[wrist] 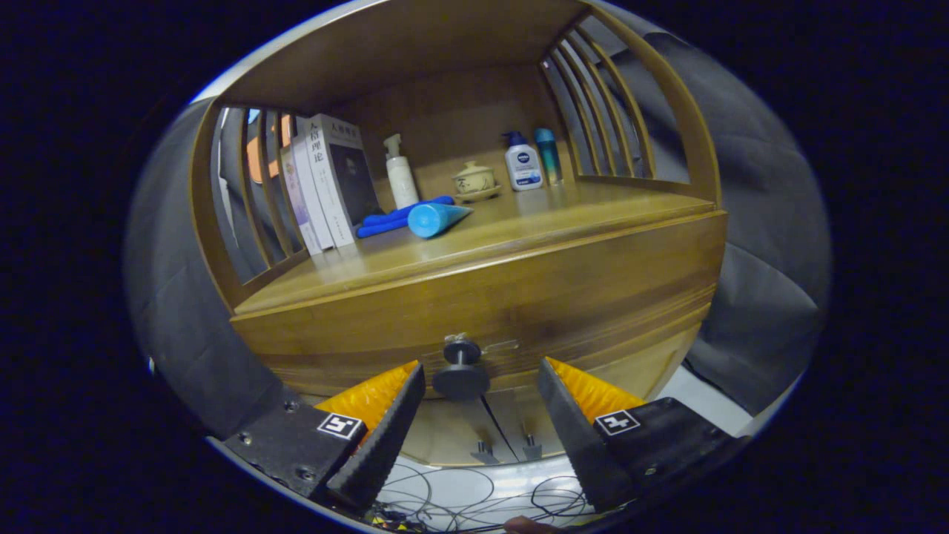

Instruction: Pull open the drawer, take out the items inside it, and place them on the countertop above the cabinet.

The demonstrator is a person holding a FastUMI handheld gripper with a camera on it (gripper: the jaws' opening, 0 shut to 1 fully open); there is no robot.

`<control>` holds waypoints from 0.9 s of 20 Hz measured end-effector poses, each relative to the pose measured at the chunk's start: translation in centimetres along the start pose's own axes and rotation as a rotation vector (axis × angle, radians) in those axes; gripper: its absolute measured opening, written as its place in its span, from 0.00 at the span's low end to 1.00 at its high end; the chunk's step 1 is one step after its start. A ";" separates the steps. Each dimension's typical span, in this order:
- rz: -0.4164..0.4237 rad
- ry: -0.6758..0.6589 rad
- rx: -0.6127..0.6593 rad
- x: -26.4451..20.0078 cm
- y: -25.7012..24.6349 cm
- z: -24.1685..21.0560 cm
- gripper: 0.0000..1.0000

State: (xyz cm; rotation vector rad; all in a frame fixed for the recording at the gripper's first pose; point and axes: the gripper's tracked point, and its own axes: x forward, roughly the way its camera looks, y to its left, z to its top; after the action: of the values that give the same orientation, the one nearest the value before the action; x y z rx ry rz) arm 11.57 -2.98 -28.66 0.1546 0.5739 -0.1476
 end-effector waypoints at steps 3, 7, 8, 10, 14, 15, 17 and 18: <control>0.042 -0.028 -0.054 -4.5 0.7 0.7 0.99; 0.114 -0.102 -0.127 -11.8 2.6 2.4 0.99; 0.125 -0.139 -0.150 -13.9 2.8 2.9 0.99; 0.141 -0.211 -0.208 -18.1 3.2 4.1 0.99; 0.187 -0.314 -0.229 -26.0 5.0 4.9 0.99; 0.214 -0.337 -0.217 -27.8 5.6 5.2 0.99; 0.267 -0.369 -0.193 -30.7 6.7 5.3 0.99; 0.277 -0.378 -0.185 -31.6 6.8 5.7 0.99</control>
State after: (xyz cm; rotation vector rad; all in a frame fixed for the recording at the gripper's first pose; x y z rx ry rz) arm -10.39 5.63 -5.88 0.0233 0.1837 0.1440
